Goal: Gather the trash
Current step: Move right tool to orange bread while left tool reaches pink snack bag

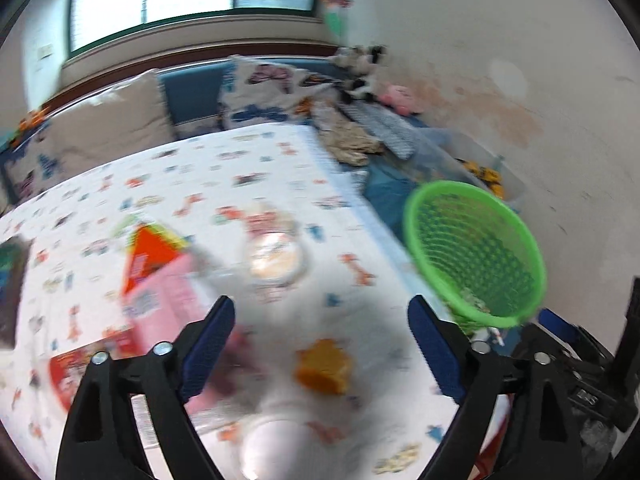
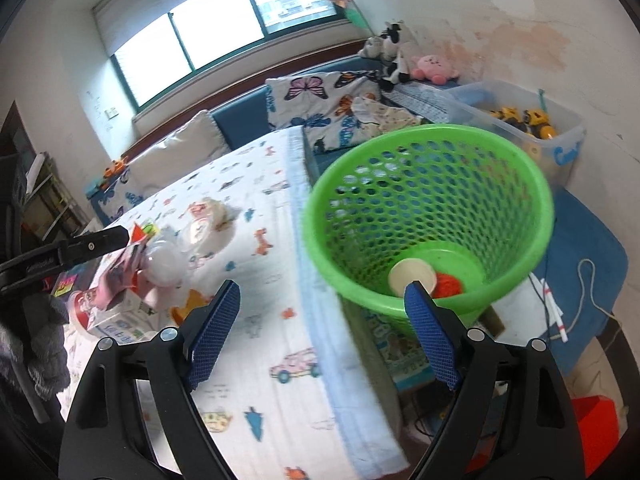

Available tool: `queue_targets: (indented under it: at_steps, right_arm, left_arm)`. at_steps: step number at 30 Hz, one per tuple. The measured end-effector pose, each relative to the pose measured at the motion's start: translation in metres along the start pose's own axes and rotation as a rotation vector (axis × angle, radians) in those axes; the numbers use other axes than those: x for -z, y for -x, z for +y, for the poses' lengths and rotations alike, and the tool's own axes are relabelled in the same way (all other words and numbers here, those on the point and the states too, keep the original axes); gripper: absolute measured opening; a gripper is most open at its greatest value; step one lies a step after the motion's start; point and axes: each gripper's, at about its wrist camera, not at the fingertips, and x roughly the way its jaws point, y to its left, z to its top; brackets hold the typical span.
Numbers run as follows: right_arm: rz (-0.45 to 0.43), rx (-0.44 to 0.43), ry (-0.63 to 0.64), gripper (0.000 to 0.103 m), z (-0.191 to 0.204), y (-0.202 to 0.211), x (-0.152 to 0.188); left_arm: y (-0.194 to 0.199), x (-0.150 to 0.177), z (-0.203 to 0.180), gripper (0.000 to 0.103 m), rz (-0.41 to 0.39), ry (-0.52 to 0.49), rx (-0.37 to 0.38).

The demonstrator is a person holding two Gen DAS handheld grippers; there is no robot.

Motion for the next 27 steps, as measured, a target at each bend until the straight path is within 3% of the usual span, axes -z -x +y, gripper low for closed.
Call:
queue_targets:
  at_steps: [6,13,18,27]
  right_arm:
    - [0.014,-0.039,0.043,0.084,0.026,-0.010,-0.001]
    - [0.051,-0.091,0.088,0.084,0.053,-0.025,0.004]
    - [0.069,-0.113,0.112,0.084,0.064,-0.031,0.007]
    - [0.099,-0.130,0.129,0.084,0.075,-0.043,0.013]
  left_arm:
    - [-0.007,-0.011,0.054,0.092,0.049,0.122,-0.129]
    - [-0.030,-0.016,0.090,0.093,0.146,0.238,-0.164]
    - [-0.041,-0.015,0.094,0.093,0.186,0.280,-0.152]
    - [-0.058,-0.014,0.090,0.093,0.241,0.257,-0.215]
